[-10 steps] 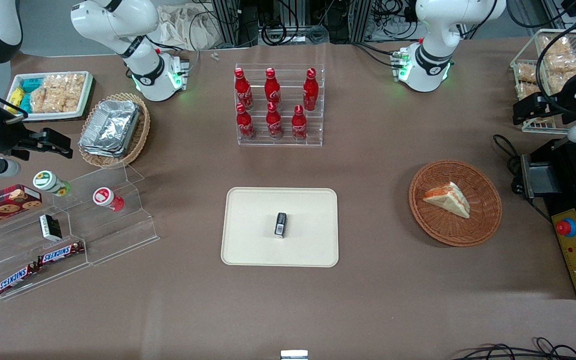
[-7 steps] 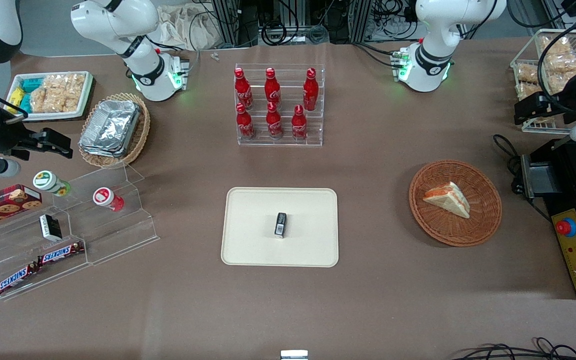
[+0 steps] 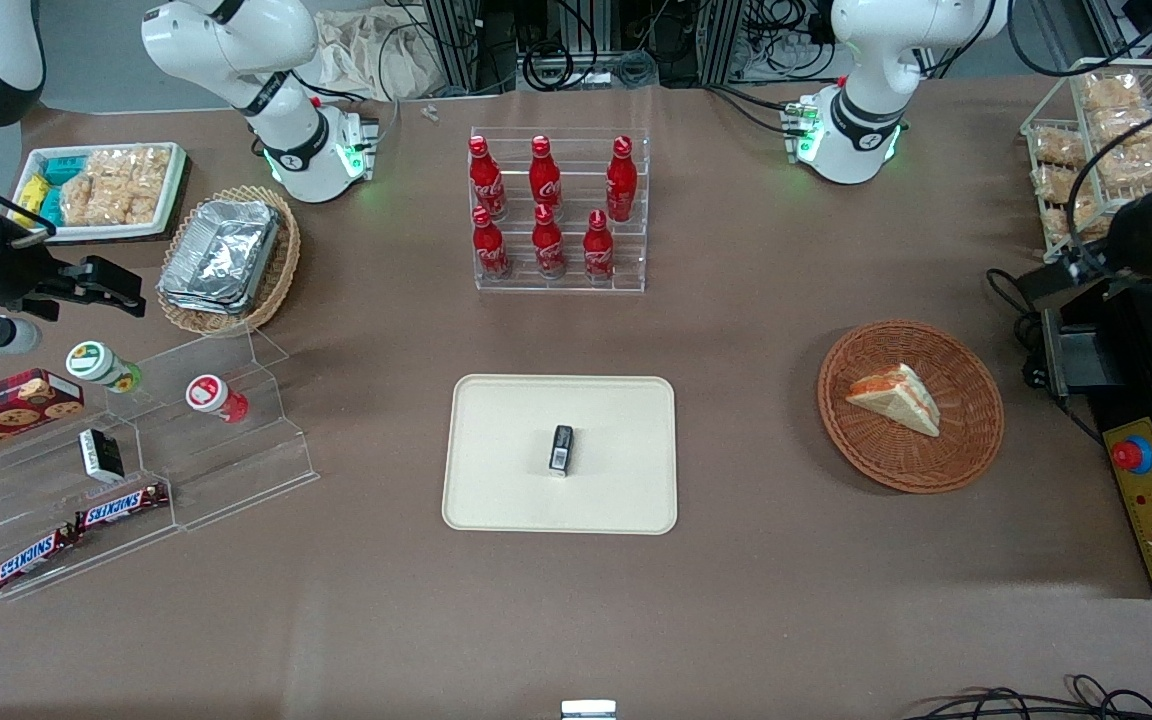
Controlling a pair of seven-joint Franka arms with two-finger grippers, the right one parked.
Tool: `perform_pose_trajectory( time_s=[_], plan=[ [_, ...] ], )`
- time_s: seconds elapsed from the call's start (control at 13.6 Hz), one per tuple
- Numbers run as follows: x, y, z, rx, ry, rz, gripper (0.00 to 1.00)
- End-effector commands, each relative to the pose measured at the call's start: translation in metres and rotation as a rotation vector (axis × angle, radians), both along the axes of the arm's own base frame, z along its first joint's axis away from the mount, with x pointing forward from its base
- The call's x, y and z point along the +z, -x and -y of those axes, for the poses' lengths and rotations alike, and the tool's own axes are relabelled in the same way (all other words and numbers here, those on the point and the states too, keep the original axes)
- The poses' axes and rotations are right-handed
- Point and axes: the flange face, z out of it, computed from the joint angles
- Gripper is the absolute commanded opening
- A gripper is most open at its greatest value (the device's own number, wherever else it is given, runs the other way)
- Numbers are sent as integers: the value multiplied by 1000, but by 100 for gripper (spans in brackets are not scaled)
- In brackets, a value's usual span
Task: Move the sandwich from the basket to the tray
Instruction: 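Lower the left gripper onto the wrapped sandwich in the basket and grasp it, then lift the sandwich with the left gripper and carry it toward the white tray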
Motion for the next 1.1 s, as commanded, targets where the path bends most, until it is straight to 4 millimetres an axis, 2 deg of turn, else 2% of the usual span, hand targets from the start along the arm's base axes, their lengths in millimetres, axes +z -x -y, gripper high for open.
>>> perform_pose_trajectory(
  time_s=[0.0,0.15,0.22,0.44,0.66,0.74,0.81,0.88,0.96,1.03],
  plan=[
    [-74,0,-1,288,-41,31,100],
    [-137,-8,2,476,-61,68,100],
    [-174,-10,5,522,-69,61,100],
    [-267,-12,7,563,-79,42,100],
    [-329,4,8,565,-67,70,100],
    [-341,11,7,565,-63,81,100],
    [-349,13,7,566,-64,76,94],
    [-351,14,7,579,-66,72,35],
    [-348,13,5,586,-67,75,0],
    [-346,12,5,589,-67,75,0]
  ],
)
